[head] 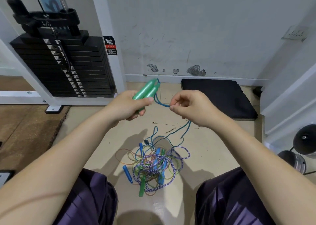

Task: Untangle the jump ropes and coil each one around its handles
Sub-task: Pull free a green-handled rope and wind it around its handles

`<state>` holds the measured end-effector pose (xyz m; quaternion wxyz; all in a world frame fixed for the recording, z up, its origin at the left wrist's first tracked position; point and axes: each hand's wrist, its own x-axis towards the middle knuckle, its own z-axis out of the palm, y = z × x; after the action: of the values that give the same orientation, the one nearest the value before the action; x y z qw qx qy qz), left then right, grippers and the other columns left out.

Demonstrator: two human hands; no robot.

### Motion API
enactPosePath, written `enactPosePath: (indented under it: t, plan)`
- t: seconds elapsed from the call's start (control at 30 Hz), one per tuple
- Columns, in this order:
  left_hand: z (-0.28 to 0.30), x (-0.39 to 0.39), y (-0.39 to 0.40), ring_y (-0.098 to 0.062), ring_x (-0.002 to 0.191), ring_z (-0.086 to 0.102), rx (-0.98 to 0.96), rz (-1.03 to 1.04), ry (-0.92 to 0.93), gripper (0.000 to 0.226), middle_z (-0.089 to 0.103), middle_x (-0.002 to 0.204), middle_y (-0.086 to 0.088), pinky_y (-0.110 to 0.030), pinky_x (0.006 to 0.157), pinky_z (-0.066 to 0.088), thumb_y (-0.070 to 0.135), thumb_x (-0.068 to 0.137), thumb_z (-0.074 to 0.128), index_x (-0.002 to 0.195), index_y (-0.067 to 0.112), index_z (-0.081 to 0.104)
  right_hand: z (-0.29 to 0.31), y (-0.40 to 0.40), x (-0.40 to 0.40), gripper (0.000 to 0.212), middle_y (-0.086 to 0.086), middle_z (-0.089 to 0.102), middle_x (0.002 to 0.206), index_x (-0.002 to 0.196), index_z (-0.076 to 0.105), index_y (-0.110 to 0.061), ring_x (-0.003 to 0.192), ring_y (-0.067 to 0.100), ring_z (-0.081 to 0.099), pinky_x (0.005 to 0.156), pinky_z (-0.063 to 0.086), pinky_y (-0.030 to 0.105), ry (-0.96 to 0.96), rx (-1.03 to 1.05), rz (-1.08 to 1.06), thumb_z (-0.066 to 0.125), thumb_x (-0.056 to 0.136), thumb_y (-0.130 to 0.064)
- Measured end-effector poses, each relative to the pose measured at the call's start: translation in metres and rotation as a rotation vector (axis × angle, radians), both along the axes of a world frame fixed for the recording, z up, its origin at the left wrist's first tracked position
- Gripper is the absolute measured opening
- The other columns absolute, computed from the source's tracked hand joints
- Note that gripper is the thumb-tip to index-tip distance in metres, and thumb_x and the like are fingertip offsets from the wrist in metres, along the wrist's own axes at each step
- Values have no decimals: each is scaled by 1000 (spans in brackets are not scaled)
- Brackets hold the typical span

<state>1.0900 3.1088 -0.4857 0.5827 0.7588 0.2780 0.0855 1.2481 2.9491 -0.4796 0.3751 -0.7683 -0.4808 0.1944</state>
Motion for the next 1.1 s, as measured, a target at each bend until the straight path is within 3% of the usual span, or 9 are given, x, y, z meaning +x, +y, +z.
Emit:
enactPosePath:
  t: [0.13,0.2,0.27,0.43,0.57,0.73,0.83,0.97,1.1]
  plan:
    - [2,-5,-6,-13,42,37,123,-305,287,24,57,60,-6,-20,41,26,35,88,72,78,21,54,7,1,-7,11,-1,66,73,80,70,-21,63,2,54,66,47,21,22,63,94,73,84,-12]
    - [5,-6,-11,-16,45,36,126,-419,336,29,57,59,-5,-22,43,27,40,85,73,78,19,54,10,3,-8,8,6,71,80,82,72,-19,69,6,58,72,51,27,66,56,110,74,84,-11]
    - [7,-6,-17,-17,46,35,99,-463,337,37,56,57,-4,-23,43,26,49,80,72,79,16,56,11,4,-10,8,1,70,76,83,74,-18,68,4,58,71,51,24,100,39,131,75,82,-11]
    - [5,-2,-32,-14,44,36,135,-499,305,49,53,52,-2,-21,44,31,58,86,56,83,9,59,7,8,-19,5,-8,66,69,84,75,-13,62,0,54,64,47,16,172,0,180,77,81,-10]
    - [8,-2,-31,-12,41,33,60,-496,226,40,49,47,1,-20,43,27,52,90,54,82,13,56,6,7,-16,14,0,62,72,86,65,-14,68,13,54,65,45,25,297,42,150,77,82,-12]
    - [8,-4,-23,-13,46,32,-56,-507,99,24,50,56,-1,-20,44,26,42,93,58,97,19,57,6,3,-15,17,15,54,72,89,48,-13,52,15,53,50,41,26,436,37,133,65,92,-17]
    - [5,-3,-20,-13,49,38,-48,-379,48,38,56,62,-3,-21,46,29,40,86,63,108,10,55,9,2,-18,13,18,52,75,91,46,-11,46,9,51,44,41,19,462,98,133,58,96,-9]
    - [3,-3,-16,-15,55,41,3,-270,12,18,61,66,-4,-23,49,30,37,88,72,92,21,63,8,3,-16,8,11,58,76,90,55,-8,48,10,55,45,42,17,400,114,111,62,94,-9]
    - [4,-3,-21,-10,53,38,21,-296,51,8,55,68,-1,-20,47,26,28,97,59,93,21,58,7,2,-13,11,1,63,84,96,63,-8,67,15,62,57,47,23,390,76,129,70,89,-15]
